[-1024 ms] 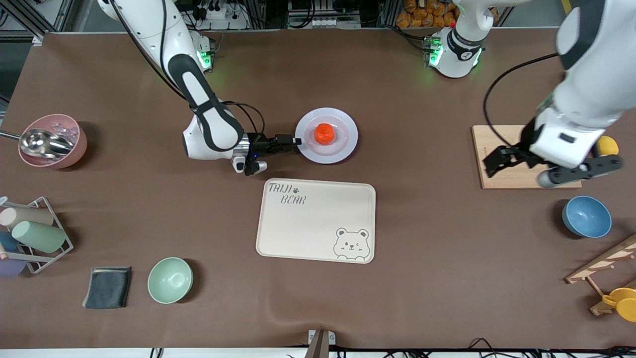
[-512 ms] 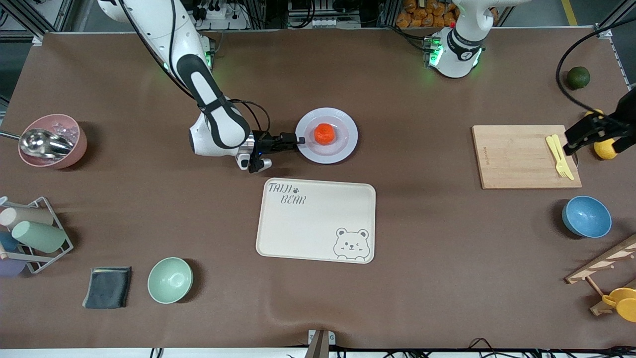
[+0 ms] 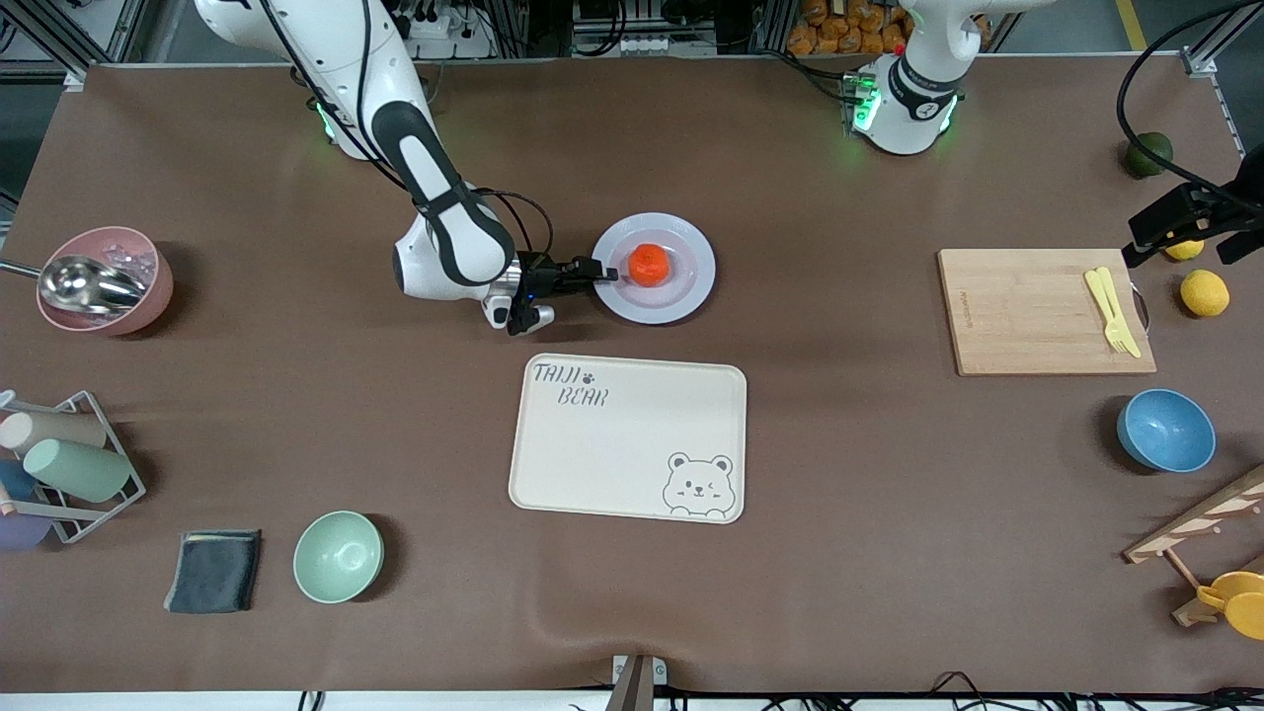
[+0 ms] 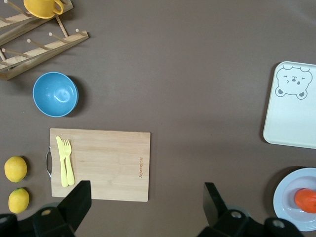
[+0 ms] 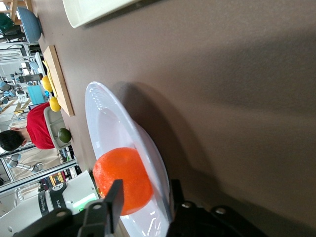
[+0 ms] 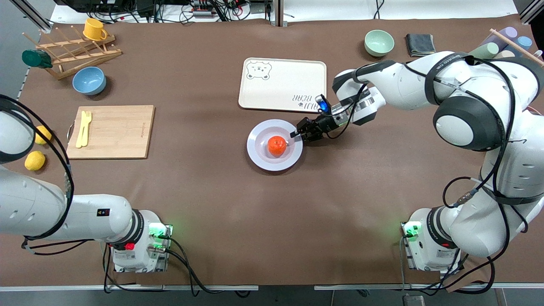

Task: Place orange and plate with both arms
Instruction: 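Grip the plate rim with the right gripper while the left gripper withdraws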

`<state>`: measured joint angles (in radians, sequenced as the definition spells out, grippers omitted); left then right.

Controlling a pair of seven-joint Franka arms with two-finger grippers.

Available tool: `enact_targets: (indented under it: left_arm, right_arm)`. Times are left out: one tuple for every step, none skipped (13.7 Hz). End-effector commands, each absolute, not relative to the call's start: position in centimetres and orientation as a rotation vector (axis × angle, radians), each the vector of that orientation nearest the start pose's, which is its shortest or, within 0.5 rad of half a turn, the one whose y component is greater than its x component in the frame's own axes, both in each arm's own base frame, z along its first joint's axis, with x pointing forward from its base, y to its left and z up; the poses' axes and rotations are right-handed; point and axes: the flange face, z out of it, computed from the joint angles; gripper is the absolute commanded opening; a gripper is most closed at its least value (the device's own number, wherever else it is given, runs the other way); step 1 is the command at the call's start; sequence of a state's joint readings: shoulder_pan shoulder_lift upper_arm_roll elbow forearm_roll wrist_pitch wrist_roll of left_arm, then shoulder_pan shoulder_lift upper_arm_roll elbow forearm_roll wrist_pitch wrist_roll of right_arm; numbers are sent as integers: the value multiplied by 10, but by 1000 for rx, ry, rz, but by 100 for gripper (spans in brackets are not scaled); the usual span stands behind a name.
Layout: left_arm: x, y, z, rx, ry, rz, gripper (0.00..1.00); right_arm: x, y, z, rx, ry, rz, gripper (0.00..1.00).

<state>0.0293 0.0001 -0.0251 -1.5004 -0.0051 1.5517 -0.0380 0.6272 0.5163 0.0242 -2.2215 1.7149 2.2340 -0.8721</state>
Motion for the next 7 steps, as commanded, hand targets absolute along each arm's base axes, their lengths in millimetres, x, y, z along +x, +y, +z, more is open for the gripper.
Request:
enact_targets:
  left_arm:
    - [544,1,658,-3172,-73,-72,100]
    - [544,-1,659,-3175,-70,-77,100]
    - [543,-2,659,-3177,-68,-72,100]
    - [539,-4,661,-3177,-63,-72,100]
    - [537,-6,658,-3177,-58,-60,100]
    - [536,-5,657,-3173,-61,-55,100]
    - [533,-6,656,-3166,-56,-52,100]
  right_arm:
    - [379,342,118,-2123,-11,221,3]
    - [379,342,118,-2133,-11,215,0]
    - [379,342,118,-2135,-11,212,0]
    - [381,342,120,-2134,-11,209,0]
    - [382,342,122,-2130,-9,206,0]
    - [382,343,125,-2125,-4,207,0]
    - [386,343,131,-2113,2,200,0]
